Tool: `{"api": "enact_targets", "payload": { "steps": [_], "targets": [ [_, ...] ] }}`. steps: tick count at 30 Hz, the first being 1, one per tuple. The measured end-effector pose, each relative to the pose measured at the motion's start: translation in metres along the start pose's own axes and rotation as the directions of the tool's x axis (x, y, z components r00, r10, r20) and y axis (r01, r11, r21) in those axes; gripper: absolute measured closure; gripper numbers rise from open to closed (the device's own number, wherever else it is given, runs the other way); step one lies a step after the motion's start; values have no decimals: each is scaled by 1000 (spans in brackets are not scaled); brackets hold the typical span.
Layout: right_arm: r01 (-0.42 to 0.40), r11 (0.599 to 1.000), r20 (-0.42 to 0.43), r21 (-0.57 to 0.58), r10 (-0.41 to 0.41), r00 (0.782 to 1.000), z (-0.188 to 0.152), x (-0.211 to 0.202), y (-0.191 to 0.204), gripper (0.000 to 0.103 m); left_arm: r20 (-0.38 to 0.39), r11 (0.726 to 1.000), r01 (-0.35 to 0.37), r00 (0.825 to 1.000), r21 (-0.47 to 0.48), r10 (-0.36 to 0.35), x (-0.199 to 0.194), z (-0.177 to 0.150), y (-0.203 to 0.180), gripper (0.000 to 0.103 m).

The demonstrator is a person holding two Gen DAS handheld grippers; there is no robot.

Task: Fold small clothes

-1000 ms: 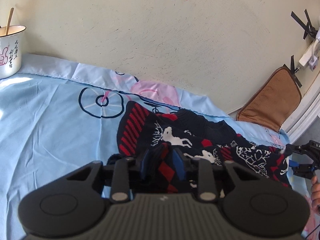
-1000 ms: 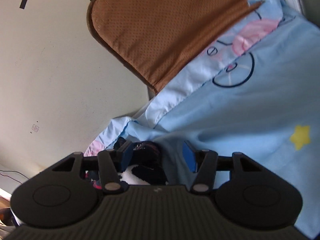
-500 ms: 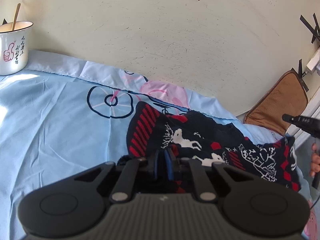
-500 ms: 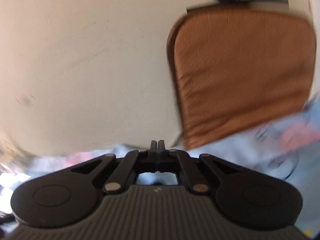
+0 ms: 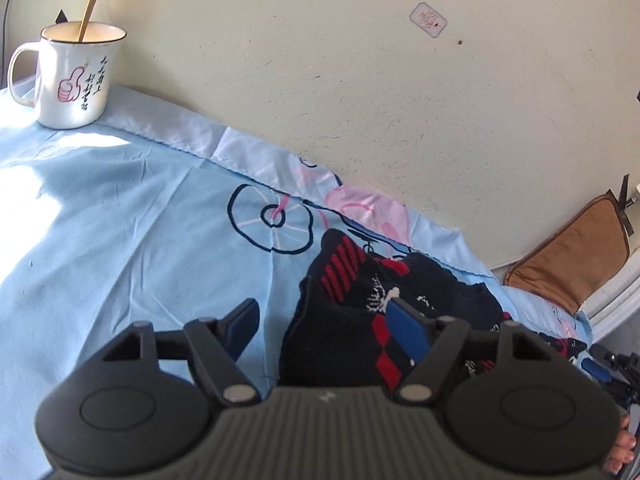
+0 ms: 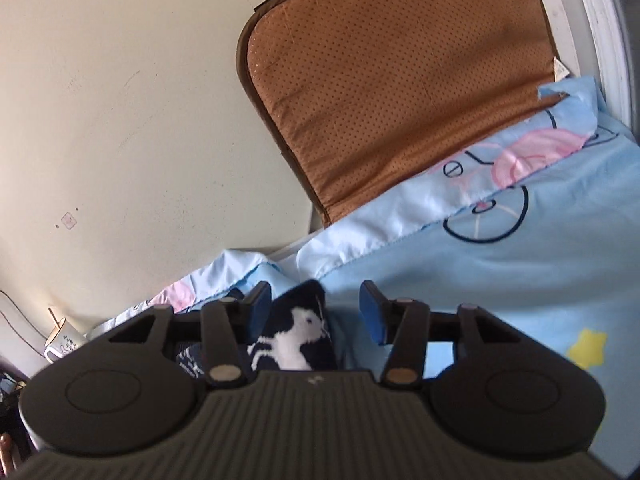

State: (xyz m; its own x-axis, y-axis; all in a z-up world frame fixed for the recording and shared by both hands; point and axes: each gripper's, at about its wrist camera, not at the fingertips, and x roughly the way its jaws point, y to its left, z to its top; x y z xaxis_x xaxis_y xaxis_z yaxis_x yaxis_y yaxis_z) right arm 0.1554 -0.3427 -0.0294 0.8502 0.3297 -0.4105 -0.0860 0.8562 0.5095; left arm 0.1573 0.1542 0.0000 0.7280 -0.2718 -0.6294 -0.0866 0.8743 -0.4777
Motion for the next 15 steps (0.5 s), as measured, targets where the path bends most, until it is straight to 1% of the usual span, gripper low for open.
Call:
{"api": "enact_targets", "payload": {
  "steps": [1,2,3,4,5,7,9,10,11,12,13,15],
  "targets": [
    [4,1000,-9,-17,-5,1000,-2,4,3,55,-7,1000,4,1000,-1,-4,2,0,0,34],
    [17,999,-18,-43,-18,1000,-4,10,9,68,-19,1000,11,1000,3,-11,6,-2,0,45],
    [30,997,-33,-73,-33,999,-5,18,15,81,-36,1000,17,999,10,-16,10,-3,-2,70],
    [48,994,-48,-102,-53,997,-8,25,20,82,-55,1000,12,998,19,-11,15,-5,-4,83],
    [69,988,-60,-140,-78,995,-12,37,26,83,-53,1000,1,999,31,0,16,-7,-6,86],
    [90,974,-78,-208,-109,991,-19,58,38,83,-32,998,-10,999,61,11,10,-8,-11,88],
    [113,959,-45,-261,-128,991,-22,65,50,82,1,999,10,1000,48,-10,-6,-5,-15,89],
    [109,955,-27,-277,-121,992,-21,62,55,81,19,999,26,999,41,-27,-16,-5,-17,89],
    [81,955,-6,-285,-87,996,-18,58,58,80,41,998,44,998,41,-46,-29,-6,-20,89],
    [48,956,11,-289,-47,999,-16,52,59,80,60,998,48,997,50,-51,-40,-10,-22,92],
    [36,953,15,-300,-33,999,-16,49,59,80,87,998,25,996,64,-30,-53,-16,-25,94],
    [64,930,-48,-361,-87,995,-19,59,61,78,155,994,-69,986,81,56,-74,-29,-24,94]
  ]
}}
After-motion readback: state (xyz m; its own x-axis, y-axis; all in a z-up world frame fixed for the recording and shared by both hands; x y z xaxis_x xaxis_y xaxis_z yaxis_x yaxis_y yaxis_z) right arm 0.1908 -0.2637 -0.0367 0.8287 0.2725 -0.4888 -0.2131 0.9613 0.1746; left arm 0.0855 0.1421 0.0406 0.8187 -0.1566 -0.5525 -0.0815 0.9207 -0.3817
